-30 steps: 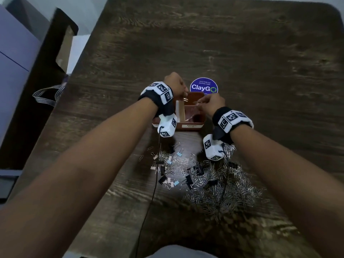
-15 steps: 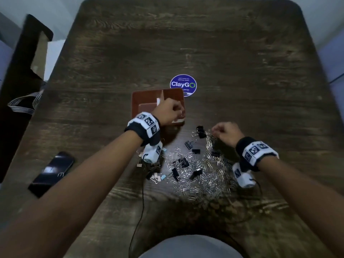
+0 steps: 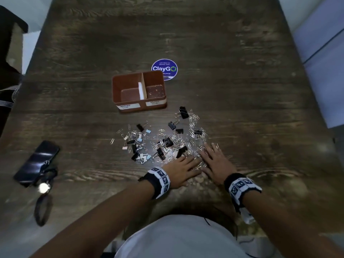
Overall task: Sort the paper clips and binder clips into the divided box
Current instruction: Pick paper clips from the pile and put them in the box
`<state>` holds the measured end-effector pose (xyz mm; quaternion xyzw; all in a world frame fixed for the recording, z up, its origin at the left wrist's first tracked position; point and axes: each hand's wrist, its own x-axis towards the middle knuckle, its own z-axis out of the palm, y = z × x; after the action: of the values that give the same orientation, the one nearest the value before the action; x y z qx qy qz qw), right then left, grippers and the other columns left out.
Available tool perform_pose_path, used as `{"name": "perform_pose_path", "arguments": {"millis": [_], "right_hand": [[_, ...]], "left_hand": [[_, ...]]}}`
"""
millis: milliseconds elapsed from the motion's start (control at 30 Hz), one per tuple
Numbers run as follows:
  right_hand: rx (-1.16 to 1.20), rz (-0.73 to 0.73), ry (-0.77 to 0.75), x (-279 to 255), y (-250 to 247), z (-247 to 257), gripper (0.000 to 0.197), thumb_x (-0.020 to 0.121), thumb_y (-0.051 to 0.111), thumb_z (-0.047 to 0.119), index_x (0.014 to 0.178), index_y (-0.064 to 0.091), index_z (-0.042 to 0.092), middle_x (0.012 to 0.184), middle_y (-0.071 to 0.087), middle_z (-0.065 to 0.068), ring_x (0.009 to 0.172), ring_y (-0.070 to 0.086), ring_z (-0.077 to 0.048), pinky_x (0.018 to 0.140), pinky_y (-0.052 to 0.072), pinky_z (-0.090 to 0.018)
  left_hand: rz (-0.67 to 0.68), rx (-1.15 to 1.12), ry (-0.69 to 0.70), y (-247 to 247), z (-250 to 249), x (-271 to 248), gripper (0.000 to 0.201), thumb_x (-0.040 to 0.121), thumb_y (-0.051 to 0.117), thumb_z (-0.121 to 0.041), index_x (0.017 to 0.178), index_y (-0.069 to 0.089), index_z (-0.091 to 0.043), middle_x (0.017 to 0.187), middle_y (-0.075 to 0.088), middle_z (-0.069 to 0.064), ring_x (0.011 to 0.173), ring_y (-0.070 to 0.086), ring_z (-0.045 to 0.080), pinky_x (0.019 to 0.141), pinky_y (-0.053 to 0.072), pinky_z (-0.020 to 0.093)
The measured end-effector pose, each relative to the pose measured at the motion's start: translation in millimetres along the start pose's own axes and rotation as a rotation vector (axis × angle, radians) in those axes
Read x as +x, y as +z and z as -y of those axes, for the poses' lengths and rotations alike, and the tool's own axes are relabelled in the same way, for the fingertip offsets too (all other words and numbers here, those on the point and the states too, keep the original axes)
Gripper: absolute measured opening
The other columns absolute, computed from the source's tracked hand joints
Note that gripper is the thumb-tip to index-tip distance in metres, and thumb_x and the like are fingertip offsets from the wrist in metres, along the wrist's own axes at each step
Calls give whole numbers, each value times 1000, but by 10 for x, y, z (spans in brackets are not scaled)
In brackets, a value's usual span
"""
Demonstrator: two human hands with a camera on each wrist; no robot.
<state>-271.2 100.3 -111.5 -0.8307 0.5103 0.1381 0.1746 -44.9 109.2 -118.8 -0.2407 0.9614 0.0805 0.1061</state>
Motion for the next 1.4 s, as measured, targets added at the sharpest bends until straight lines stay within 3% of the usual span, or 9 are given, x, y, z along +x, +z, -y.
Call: {"name": "perform_pose_path", "arguments": {"millis": [200, 467, 667, 767, 833, 967, 1100, 1200, 1400], "right_hand": [[86, -97, -46, -46, -40, -68, 54, 77, 70, 7, 126, 53, 20, 130, 49, -7, 119, 47, -26, 89, 53, -38], [338, -116, 70, 93, -227, -136, 18, 85, 64, 3, 102, 66, 9, 102, 60, -6, 92, 58, -21, 85, 47, -27], [690, -87, 159, 259, -793, -108, 8, 84, 71, 17, 91, 70, 19, 94, 69, 4, 79, 63, -6, 82, 51, -26], [733, -56, 150, 415, -1141, -45, 8, 83, 71, 20, 91, 70, 21, 99, 67, 5, 79, 64, -8, 68, 47, -13], [758, -81, 147, 564, -1345, -9, 10, 81, 73, 20, 91, 71, 21, 103, 68, 3, 86, 65, -14, 79, 52, -23], [810, -103, 132, 923, -1725, 105, 11, 78, 76, 24, 87, 71, 28, 109, 68, 3, 83, 70, -17, 77, 59, -44], [831, -196, 94, 1336, -2129, 277, 10, 79, 76, 18, 84, 70, 24, 92, 68, 7, 84, 62, -4, 67, 50, -11], [821, -289, 110, 1684, -2382, 434, 10, 79, 77, 15, 86, 71, 19, 84, 67, 7, 74, 59, 0, 57, 40, -3], [777, -325, 241, 2395, -2500, 710, 12, 81, 76, 20, 88, 73, 10, 94, 72, -10, 90, 68, -23, 88, 54, -38]], "left_hand": [[-144, -32, -33, 28, 102, -35, 30, 95, 47, -23, 121, 57, -15, 127, 56, 17, 108, 54, 32, 83, 51, 41], [-177, -156, -104, -157, 393, -228, 21, 85, 67, -7, 105, 61, -7, 100, 60, 10, 85, 57, 24, 67, 56, 38], [-285, -1088, -603, -792, 698, -374, 13, 90, 66, -14, 102, 72, -14, 99, 73, 1, 76, 69, 10, 71, 58, 28], [-285, -1408, -675, -1014, 977, -484, 12, 87, 68, -9, 99, 72, -8, 97, 74, 8, 81, 71, 25, 77, 58, 38], [-287, -1499, -669, -1150, 1162, -552, 14, 87, 66, -4, 101, 69, -2, 98, 73, 13, 79, 70, 26, 75, 56, 35], [-365, -1508, -705, -1455, 1555, -644, 19, 87, 63, 3, 106, 65, 6, 97, 71, 18, 74, 71, 17, 65, 57, 22], [-471, -1356, -759, -1744, 2020, -664, 19, 86, 64, 6, 105, 65, 10, 86, 70, 12, 64, 69, 9, 64, 57, 18], [-522, -1266, -838, -1889, 2379, -654, 18, 87, 63, 8, 105, 66, 9, 83, 68, 12, 58, 66, 5, 61, 57, 17], [-536, -1176, -950, -1867, 2769, -429, 16, 87, 62, 11, 101, 67, 9, 78, 65, 14, 49, 63, 3, 52, 53, 16]]}}
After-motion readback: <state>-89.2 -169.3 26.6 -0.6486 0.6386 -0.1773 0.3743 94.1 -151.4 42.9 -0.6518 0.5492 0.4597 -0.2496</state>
